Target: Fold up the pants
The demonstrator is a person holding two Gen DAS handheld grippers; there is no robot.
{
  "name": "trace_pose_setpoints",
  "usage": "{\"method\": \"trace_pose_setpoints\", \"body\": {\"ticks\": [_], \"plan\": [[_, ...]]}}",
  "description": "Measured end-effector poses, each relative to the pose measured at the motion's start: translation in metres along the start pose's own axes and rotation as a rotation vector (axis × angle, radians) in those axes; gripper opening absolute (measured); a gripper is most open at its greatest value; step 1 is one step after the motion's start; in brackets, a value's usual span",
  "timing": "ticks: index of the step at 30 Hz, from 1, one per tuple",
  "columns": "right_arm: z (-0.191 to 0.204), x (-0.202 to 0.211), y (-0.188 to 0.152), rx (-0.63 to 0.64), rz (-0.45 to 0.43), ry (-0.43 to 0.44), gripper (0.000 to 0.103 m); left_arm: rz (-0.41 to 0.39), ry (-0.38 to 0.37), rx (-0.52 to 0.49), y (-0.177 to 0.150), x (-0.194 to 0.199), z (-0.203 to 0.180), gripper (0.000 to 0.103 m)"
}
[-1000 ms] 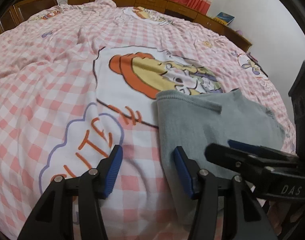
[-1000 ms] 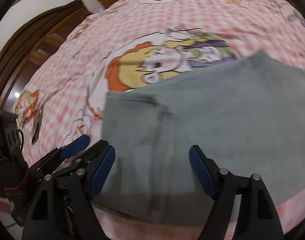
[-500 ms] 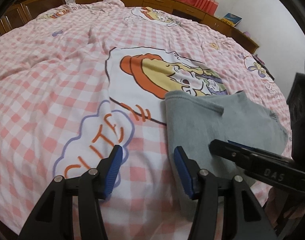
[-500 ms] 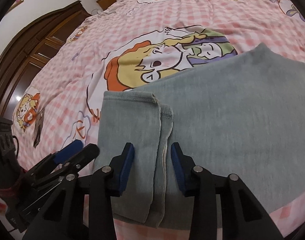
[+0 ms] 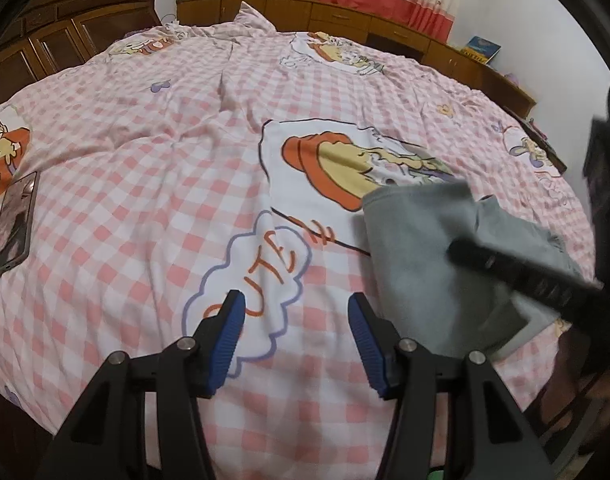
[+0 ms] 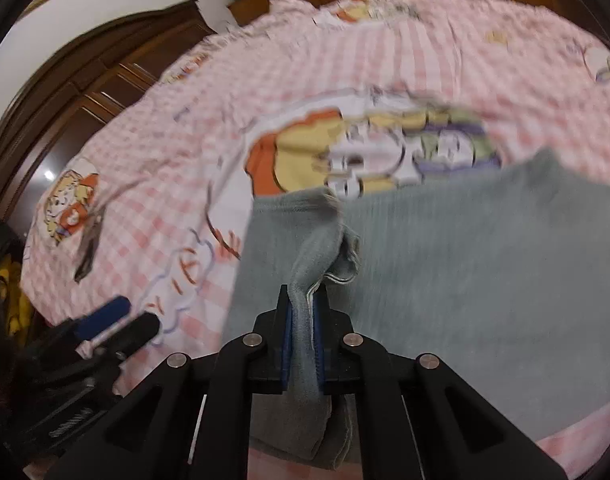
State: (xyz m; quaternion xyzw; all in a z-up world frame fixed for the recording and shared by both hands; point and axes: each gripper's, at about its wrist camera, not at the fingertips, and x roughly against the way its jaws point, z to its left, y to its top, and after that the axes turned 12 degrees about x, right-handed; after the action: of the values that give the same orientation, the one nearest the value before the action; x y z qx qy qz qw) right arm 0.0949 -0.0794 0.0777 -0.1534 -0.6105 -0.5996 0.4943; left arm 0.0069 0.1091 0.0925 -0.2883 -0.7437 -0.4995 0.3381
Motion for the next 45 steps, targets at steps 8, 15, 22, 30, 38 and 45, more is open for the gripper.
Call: {"method": "trace_pose_setpoints", "body": {"ticks": [8,15,22,30,38,45], "plan": [[-0.024,0.062,0.018,0.031,-0.074,-0.112,0.009,0.024,-0.107,0.0,-0.002,0.006,-0.023,0.056],[-0.068,0.114,0.02,-0.008,-0.128,-0.217,0.009,0.066,-0.163,0.004,-0.001,-0.001,-0.045,0.056],[-0.112,0.153,0.021,-0.046,-0.153,-0.342,0.008,0.114,-0.187,0.008,-0.003,-0.016,-0.062,0.056],[-0.161,0.182,0.012,-0.103,-0.174,-0.435,0.008,0.156,-0.205,-0.013,-0.002,-0.032,-0.089,0.056],[-0.217,0.188,-0.009,-0.206,-0.165,-0.467,0.008,0.22,-0.237,-0.054,-0.005,-0.051,-0.129,0.056],[-0.266,0.187,-0.029,-0.271,-0.145,-0.506,0.008,0.239,-0.258,-0.127,-0.005,-0.068,-0.178,0.056]]}}
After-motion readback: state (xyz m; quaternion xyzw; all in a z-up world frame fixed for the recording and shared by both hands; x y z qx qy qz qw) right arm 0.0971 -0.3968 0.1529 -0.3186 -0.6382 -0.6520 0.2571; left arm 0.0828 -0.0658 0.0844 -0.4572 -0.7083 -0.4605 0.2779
